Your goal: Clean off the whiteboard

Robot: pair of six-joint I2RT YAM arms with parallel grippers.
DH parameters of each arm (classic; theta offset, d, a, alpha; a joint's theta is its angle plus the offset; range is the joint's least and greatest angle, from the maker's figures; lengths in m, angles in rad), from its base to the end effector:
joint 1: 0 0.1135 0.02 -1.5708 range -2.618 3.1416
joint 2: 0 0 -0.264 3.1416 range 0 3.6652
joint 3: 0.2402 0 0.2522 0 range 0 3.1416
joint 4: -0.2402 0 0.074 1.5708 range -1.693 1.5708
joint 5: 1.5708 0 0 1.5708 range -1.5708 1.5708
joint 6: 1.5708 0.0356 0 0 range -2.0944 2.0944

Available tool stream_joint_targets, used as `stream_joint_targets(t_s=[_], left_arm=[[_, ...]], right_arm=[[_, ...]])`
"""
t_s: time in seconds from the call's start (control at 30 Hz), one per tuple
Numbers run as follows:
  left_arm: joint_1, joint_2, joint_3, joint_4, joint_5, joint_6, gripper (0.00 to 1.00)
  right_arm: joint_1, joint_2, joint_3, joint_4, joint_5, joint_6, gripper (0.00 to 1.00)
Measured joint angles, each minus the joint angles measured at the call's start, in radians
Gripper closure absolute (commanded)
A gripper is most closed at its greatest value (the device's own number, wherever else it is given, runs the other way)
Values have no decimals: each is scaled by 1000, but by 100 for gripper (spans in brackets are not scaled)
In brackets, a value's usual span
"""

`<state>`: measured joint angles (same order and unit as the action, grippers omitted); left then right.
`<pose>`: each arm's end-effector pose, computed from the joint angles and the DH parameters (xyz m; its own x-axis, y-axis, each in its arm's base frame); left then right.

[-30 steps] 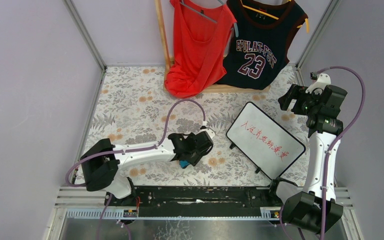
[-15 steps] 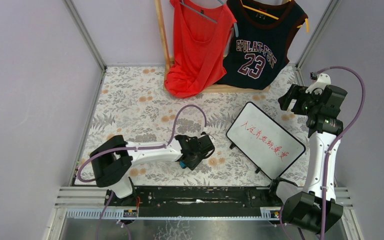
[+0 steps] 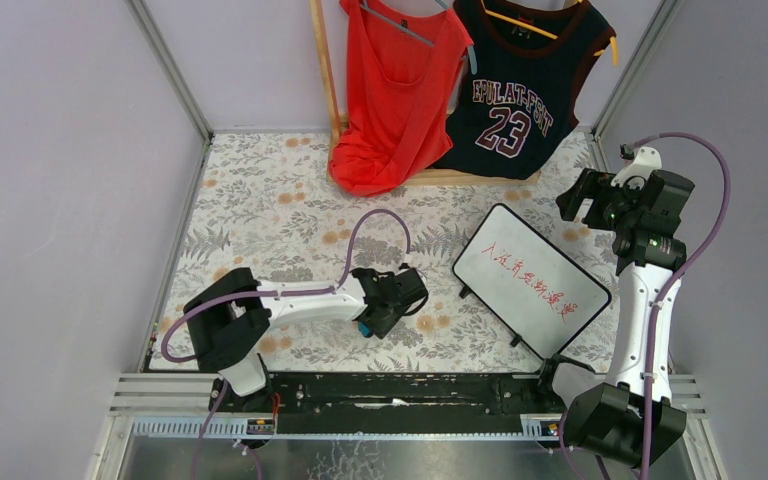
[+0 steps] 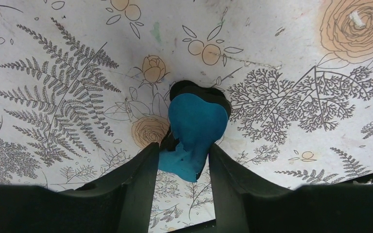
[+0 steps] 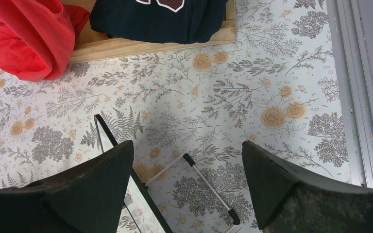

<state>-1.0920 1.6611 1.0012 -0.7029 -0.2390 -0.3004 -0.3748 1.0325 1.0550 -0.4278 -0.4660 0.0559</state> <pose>0.1441 -0.2593 0.1674 -0.6791 0.6843 -0.2658 0.6688 0.7260 0.1601 0.2156 -0.0676 0.3639 -0.3695 0.1990 -0.9077 -0.0366 0.9729 0.2282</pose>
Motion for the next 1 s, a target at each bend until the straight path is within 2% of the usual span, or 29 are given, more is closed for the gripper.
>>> stream_joint_targets(t_s=[0.8,0.9,1.0], left_arm=[[15,45,22,22,16,1,62],[15,65,30,26,20,2,65],[17,69,35,32,24,3,75]], right_arm=[[0,0,0,0,-16,-1,11],[0,0,0,0,-17,-1,11],[0,1,0,0,-18,-1,11]])
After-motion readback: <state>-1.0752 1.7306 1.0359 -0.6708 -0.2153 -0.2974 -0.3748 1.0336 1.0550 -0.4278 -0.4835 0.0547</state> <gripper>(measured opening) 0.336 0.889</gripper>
